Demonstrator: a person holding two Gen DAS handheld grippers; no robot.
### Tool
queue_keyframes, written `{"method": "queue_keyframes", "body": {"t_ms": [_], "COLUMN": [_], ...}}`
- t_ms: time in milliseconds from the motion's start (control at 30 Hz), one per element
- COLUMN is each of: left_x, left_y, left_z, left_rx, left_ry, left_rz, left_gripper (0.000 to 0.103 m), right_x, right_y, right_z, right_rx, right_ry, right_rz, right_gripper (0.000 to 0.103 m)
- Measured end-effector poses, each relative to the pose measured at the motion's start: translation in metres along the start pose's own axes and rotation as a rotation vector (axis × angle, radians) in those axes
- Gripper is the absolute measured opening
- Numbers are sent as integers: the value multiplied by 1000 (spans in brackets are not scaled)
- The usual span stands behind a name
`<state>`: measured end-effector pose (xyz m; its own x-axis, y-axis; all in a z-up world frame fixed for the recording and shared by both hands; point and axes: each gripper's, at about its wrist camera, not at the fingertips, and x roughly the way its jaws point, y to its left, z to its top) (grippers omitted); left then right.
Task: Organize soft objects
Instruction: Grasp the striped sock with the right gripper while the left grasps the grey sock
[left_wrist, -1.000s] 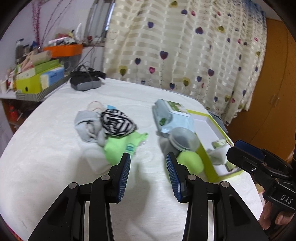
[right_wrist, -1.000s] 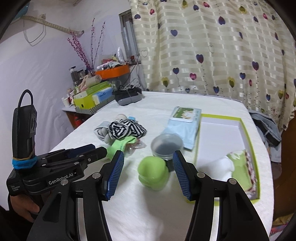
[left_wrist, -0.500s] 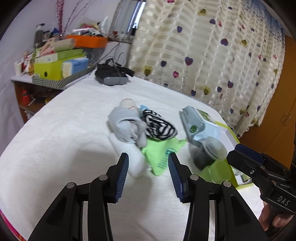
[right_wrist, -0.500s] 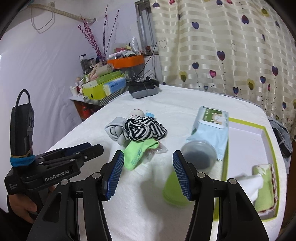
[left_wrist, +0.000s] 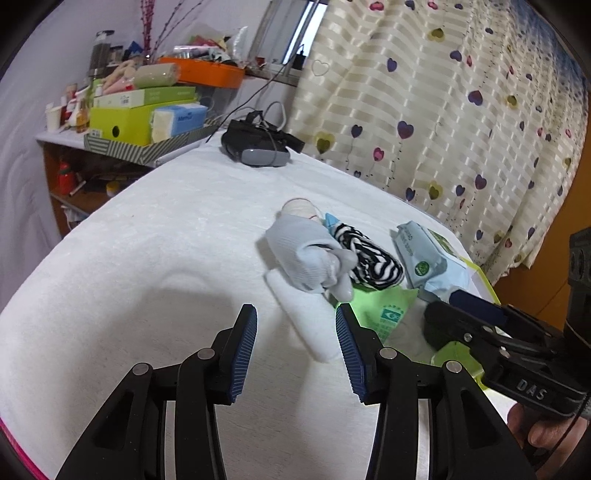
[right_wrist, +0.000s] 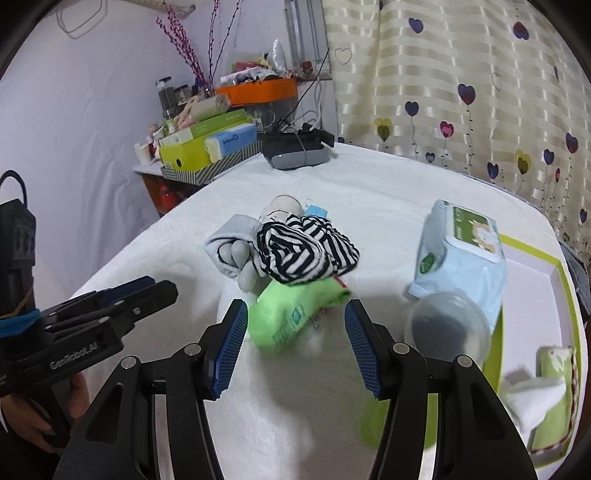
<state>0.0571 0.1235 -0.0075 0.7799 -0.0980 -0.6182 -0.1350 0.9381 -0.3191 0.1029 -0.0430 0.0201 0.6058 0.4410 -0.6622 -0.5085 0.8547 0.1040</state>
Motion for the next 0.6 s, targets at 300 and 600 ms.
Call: {"method": "queue_keyframes", "body": {"t_ms": [300, 600], "left_x": [3, 13], "left_y": [5, 7], "left_z": [10, 20], "left_rx": [-15, -23], "left_ry": [-14, -5], "left_rz": [-12, -17], "left_gripper": [44, 45], "right_x": [36, 76], "right_y": [3, 0], "right_z": [27, 34], "right_rx": [-15, -6], "right_ry": [23, 109], "right_rz": [-39, -81], "right_gripper": [56, 15]}}
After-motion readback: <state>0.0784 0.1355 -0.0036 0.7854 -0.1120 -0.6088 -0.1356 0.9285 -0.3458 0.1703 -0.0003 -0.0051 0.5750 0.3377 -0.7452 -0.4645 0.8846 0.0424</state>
